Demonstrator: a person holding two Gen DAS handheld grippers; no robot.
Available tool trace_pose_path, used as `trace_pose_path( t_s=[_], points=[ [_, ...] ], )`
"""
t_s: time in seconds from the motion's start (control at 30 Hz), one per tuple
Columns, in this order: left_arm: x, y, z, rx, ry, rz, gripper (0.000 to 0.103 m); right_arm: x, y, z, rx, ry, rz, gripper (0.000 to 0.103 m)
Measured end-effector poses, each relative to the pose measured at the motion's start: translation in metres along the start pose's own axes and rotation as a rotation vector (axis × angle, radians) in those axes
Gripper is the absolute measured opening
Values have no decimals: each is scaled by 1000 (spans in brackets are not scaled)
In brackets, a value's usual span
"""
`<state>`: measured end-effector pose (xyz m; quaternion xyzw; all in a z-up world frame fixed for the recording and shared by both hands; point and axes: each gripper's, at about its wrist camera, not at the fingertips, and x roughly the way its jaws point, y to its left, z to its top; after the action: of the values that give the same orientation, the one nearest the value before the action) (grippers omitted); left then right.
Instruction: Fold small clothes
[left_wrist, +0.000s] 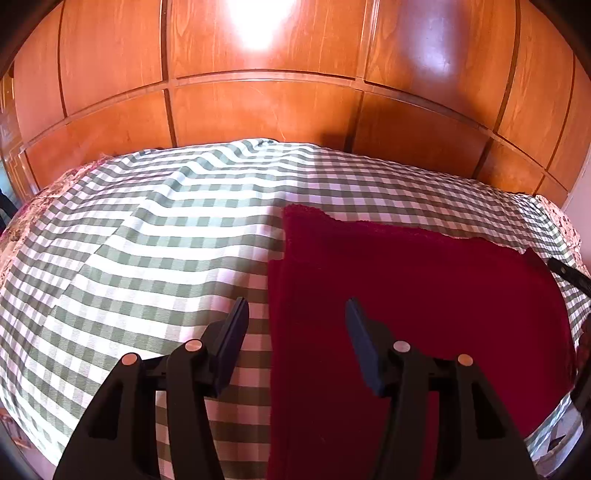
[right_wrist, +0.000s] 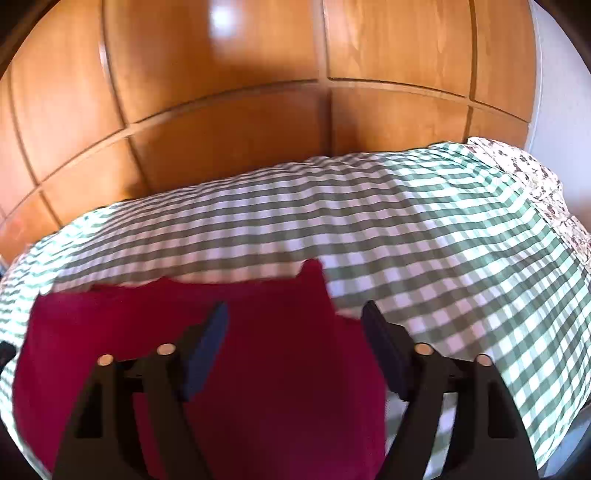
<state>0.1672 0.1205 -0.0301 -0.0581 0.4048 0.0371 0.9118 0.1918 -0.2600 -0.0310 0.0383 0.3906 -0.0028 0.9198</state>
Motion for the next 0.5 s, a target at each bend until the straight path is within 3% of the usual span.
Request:
trace_pose_path(
  t_s=[0.17, 0.5],
  points=[
    [-1, 2, -1, 5, 3, 21, 54, 1, 13, -25, -80, 36, -13, 78],
    [2, 11, 5, 10, 12, 43, 54, 16, 7, -43, -39, 43, 9, 82]
  ],
)
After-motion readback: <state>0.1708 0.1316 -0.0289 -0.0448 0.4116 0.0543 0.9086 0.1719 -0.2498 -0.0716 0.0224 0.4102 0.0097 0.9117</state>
